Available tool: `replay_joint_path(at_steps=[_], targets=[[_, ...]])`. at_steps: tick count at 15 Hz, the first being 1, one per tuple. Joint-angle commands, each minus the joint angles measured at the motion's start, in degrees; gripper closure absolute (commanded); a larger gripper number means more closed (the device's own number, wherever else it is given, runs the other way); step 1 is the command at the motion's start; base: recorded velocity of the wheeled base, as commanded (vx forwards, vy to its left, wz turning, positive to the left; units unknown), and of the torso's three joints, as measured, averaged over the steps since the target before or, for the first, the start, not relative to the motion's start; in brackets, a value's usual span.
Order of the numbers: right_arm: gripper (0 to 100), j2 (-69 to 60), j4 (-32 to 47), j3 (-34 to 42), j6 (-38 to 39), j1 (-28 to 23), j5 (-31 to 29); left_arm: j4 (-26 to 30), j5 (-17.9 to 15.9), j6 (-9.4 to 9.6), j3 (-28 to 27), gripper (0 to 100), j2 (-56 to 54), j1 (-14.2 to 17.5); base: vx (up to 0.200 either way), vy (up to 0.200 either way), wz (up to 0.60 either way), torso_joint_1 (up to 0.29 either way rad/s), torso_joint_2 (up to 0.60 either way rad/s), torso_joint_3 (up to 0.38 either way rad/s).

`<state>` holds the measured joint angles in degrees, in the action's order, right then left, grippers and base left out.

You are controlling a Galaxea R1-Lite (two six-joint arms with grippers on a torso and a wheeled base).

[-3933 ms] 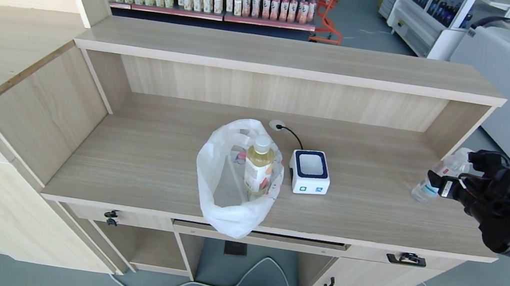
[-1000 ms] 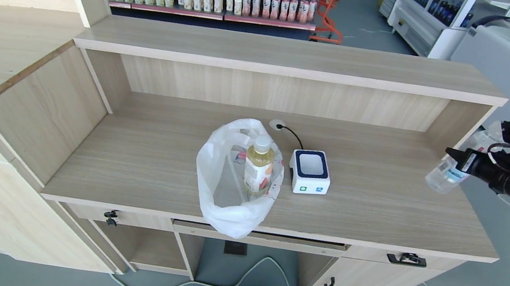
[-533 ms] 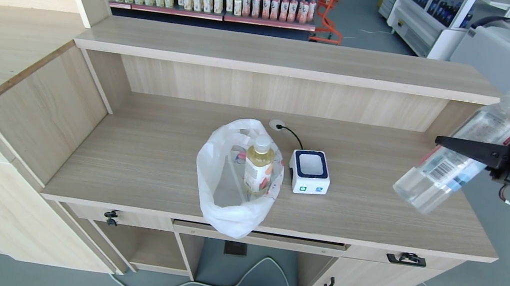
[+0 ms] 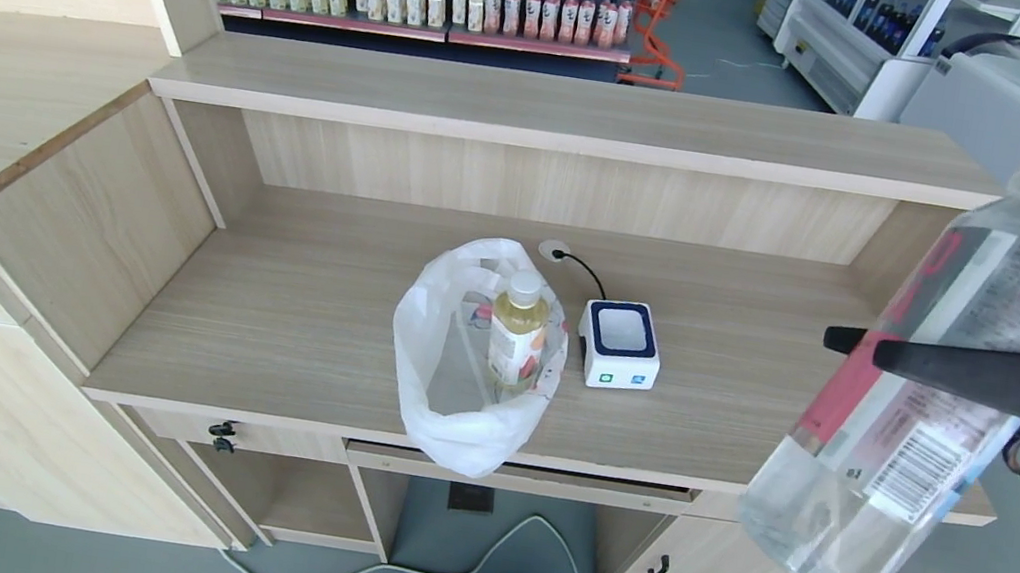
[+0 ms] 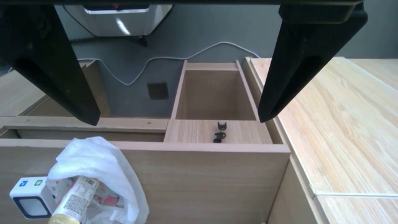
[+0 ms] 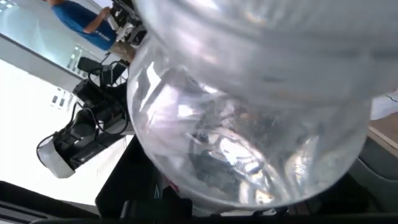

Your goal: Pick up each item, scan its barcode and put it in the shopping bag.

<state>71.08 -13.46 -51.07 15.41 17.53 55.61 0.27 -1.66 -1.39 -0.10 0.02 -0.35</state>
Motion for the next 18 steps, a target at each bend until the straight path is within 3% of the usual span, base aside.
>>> replay_joint_path(at_steps=[1, 6, 16, 18], targets=[[100, -1.91, 0.71, 0.0, -0.03, 2.33, 0.02, 0.0, -0.01, -0.02, -0.08, 0, -0.02, 0.0, 0.0, 0.0, 0.0, 0.0, 0.0, 0.0], [100, -5.6, 5.72, -0.17, -0.38, 7.34, 0.28, 0.0, -0.01, -0.02, 0.01, 0, -0.02, 0.0, 0.0, 0.0, 0.0, 0.0, 0.0, 0.0], [100, -7.98, 7.75, 0.88, -1.35, 7.52, 0.28, 0.0, -0.01, -0.02, 0.01, 0, -0.02, 0.0, 0.0, 0.0, 0.0, 0.0, 0.0, 0.0], [100, -8.51, 11.79, 0.88, -5.83, 7.43, 0.02, 0.0, -0.01, -0.02, 0.01, 0, -0.02, 0.0, 0.0, 0.0, 0.0, 0.0, 0.0, 0.0]])
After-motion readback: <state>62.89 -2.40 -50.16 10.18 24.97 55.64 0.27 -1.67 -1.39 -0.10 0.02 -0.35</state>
